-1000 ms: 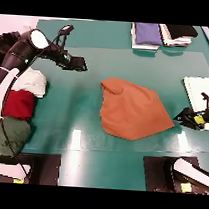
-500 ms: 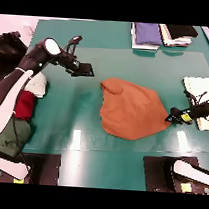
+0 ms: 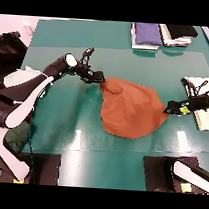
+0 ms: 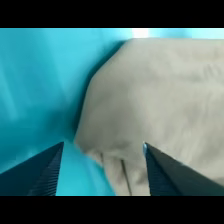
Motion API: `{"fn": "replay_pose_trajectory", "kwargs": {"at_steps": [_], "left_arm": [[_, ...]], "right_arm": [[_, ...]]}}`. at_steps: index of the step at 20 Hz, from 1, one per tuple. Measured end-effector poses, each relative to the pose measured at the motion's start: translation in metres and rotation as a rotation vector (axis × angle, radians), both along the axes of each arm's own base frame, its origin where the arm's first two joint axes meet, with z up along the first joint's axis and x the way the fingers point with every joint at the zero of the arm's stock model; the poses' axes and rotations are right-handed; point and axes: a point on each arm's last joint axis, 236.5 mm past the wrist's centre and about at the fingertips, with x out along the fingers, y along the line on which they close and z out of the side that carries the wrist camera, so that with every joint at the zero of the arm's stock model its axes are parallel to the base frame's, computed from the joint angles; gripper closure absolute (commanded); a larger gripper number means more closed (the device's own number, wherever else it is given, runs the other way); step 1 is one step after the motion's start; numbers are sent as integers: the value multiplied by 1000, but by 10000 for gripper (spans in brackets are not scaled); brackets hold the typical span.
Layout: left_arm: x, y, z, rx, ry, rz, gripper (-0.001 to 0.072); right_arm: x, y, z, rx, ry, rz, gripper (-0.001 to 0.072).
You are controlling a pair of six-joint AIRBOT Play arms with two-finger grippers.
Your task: Fold the shirts.
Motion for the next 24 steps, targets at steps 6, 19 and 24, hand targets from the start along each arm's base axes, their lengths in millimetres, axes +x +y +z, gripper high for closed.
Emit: {"fn": "replay_pose_trajectory", "kwargs": {"at_steps": [6, 19, 24], "left_arm": [[1, -6, -8, -20, 2, -6, 681], [-10, 104, 361, -27, -761, 93, 683], [-118, 143, 488, -34, -1048, 109, 683]], "right_arm": [[0, 18, 4, 2, -3, 46, 695], [70, 7, 282, -192, -739, 58, 697], [44, 14, 402, -253, -1013, 39, 697]]}}
